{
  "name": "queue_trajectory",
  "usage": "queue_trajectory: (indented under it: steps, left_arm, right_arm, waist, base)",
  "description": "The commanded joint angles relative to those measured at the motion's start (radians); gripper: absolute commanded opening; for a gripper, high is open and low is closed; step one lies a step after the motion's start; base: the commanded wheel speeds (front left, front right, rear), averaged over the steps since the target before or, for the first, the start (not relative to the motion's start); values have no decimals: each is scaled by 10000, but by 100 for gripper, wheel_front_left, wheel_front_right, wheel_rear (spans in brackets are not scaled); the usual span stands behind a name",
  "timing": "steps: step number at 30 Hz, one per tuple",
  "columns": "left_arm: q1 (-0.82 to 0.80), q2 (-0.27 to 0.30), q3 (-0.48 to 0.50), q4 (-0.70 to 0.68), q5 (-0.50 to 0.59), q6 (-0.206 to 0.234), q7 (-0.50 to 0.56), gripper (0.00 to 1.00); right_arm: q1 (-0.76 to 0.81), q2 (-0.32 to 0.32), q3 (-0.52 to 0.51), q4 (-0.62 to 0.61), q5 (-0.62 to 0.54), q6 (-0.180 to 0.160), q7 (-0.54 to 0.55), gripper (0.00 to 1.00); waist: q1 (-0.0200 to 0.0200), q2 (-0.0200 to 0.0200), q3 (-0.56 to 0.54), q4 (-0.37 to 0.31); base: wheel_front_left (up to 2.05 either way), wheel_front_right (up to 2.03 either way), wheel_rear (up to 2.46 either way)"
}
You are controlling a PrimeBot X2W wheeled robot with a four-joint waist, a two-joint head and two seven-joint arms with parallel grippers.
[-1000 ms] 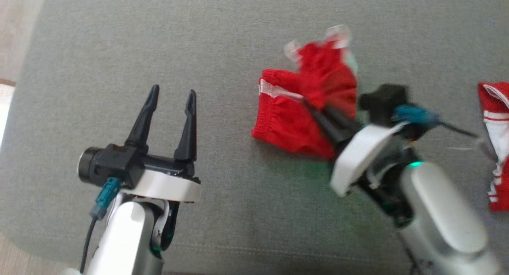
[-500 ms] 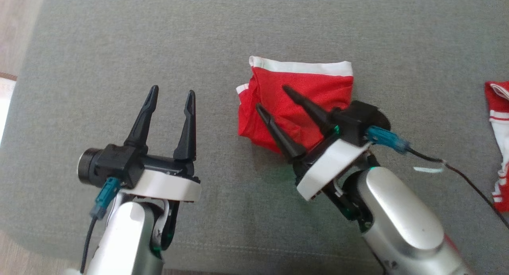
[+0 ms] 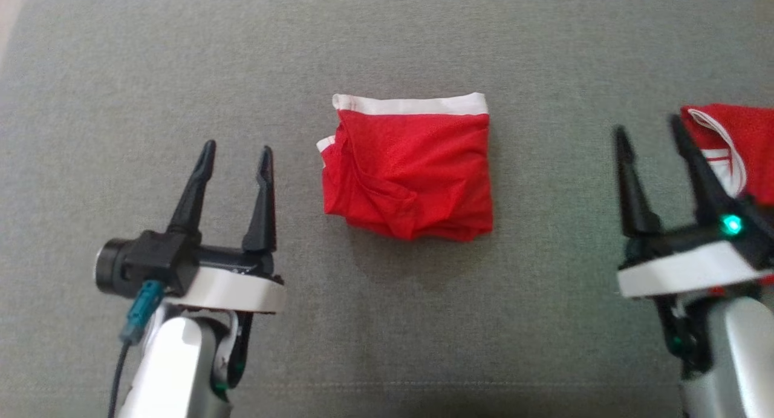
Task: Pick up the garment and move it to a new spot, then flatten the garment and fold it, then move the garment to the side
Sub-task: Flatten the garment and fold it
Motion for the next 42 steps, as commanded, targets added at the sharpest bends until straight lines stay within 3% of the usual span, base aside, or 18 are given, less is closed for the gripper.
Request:
queue_trajectory:
  steps: [1,5,22,23,24,27,31,36,42]
  left_arm:
    - [-165,232,455,-352,86,51,-51,100]
    - [-86,297,519,-343,109,52,-51,100]
    - [-80,330,477,-249,189,72,-51,100]
    - [-92,330,473,-250,195,72,-51,100]
    - [-103,335,470,-250,200,70,-51,100]
    - [-168,332,444,-257,217,58,-51,100]
    - [-333,307,370,-255,216,-2,-51,100]
    - [-507,242,288,-250,202,-37,-51,100]
    - [-646,156,227,-276,173,-42,-51,100]
  right_arm:
    - [153,45,-145,-578,-133,-7,76,100]
    - [791,235,-746,-934,-254,-7,198,100]
    - [1095,563,-940,-1364,-323,-7,384,100]
    - [1080,558,-895,-1352,-296,-7,425,59]
    - [1059,542,-826,-1321,-274,-7,488,0]
    - [849,457,-254,-1111,-134,-7,608,0]
    - [307,425,1268,-387,237,-7,705,0]
    - [-670,570,3255,1094,815,-7,578,0]
    - [-1634,701,4446,2992,1385,-7,334,0]
  waist:
    - [0,-1,-41,-121]
    - [0,-1,-81,-211]
    - [0,-1,7,-205]
    - [0,-1,16,-193]
    - [0,-1,27,-182]
    - [0,-1,104,-118]
    - [0,-1,263,74]
    - [0,-1,431,405]
    - [0,-1,578,875]
  base:
    - [0,0,0]
    - [0,0,0]
    - [0,0,0]
    - [0,0,0]
    - [0,0,0]
    - [0,0,0]
    - [0,0,0]
    - [0,0,0]
    - [0,0,0]
